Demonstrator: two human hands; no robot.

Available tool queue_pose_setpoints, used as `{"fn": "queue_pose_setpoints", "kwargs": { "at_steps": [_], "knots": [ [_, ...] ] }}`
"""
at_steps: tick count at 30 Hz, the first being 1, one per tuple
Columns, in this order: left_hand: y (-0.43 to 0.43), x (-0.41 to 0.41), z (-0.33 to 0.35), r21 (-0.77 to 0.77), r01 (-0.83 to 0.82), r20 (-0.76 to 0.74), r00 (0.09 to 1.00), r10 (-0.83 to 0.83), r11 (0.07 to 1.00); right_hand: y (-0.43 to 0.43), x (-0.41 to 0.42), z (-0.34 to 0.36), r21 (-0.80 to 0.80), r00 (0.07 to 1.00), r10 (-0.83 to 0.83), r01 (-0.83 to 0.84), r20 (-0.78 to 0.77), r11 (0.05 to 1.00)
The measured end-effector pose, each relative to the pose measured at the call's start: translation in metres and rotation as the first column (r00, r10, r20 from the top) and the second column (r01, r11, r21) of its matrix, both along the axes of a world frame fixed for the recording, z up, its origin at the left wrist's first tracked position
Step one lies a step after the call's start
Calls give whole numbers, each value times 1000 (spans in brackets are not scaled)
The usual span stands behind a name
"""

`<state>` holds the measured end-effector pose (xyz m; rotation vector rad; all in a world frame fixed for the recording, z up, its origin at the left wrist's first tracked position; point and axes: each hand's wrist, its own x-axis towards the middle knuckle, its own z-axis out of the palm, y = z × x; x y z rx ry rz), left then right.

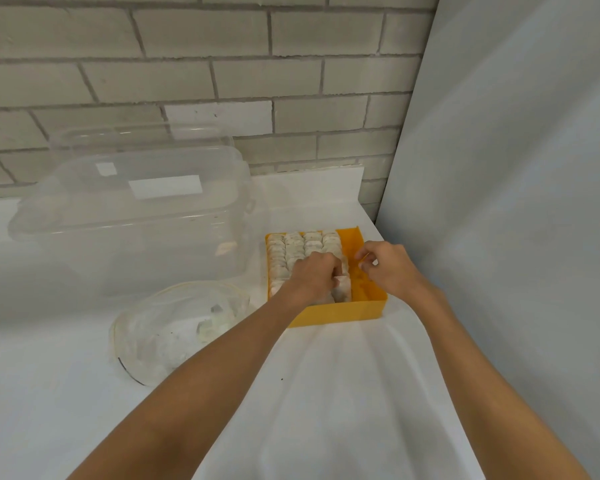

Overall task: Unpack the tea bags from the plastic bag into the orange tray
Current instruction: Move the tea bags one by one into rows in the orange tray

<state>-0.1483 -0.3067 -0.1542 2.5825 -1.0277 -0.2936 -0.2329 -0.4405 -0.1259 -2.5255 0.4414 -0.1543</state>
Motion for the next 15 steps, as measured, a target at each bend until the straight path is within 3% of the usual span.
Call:
{"fn": "queue_pose_setpoints", "kwargs": {
  "at_steps": [8, 15],
  "knots": [
    [0, 0, -4, -22, -51, 61, 997, 52, 998, 2, 0, 2, -7, 1000, 5, -5, -3, 1000],
    [14, -2, 9, -149, -66, 30, 997, 71, 987, 10, 3, 7, -12, 999, 22, -22, 29, 1000]
  ]
}}
